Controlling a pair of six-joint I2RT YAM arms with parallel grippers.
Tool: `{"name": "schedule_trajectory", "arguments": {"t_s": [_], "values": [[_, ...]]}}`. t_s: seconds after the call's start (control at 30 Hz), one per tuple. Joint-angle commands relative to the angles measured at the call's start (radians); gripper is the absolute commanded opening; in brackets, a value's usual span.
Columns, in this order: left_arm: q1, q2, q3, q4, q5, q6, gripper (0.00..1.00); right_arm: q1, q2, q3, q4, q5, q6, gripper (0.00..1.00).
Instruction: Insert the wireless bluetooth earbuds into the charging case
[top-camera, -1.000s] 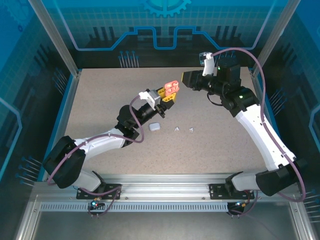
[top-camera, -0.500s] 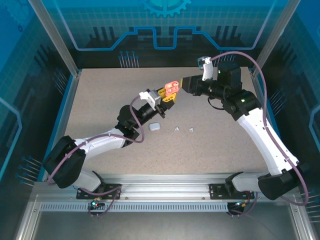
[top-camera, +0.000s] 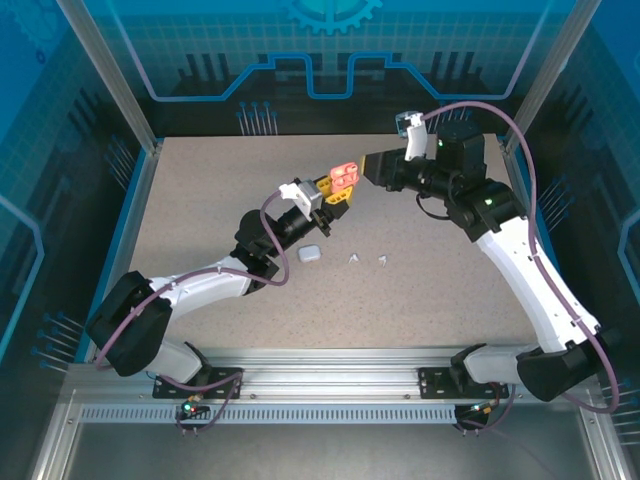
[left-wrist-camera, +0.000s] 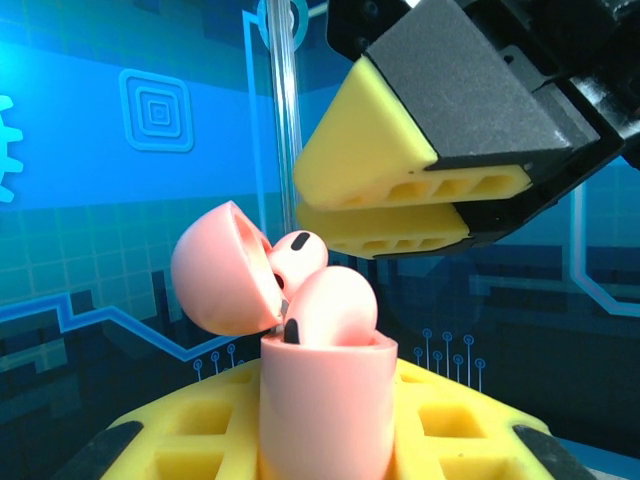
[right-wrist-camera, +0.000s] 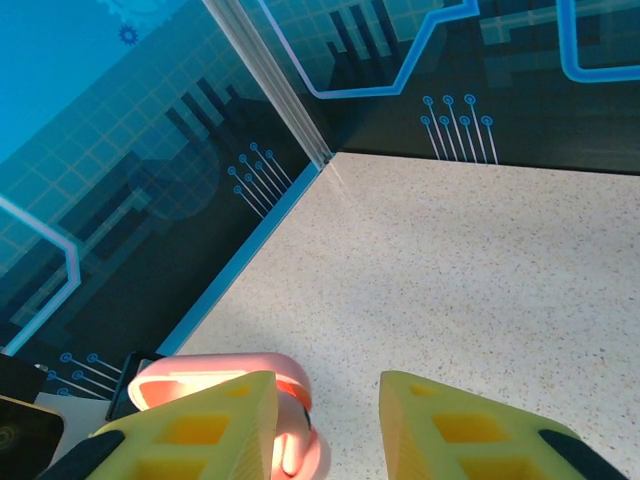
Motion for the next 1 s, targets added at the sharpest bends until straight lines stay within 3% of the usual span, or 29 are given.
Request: {"name": "schedule_trajectory", "arguments": {"t_s": [0.0,0.63,0.97], "values": [[-0.01,0.01,0.016,0.022,0.018,0.006,0.0,0.024,0.016,0.045,-0.013,-0.015,-0.018,0.33],[-0.012,0.009,0.017,0.03,0.007,0.016,0.0,0.034,-0.027,-0.008,-0.138,0.027,-0.093,0.32],[-0.012,-0.001,0.005,0.028,0.004,0.017,0.0,0.006,-0.04,-0.007,-0.097,-0.002,-0.06,0.35]]}}
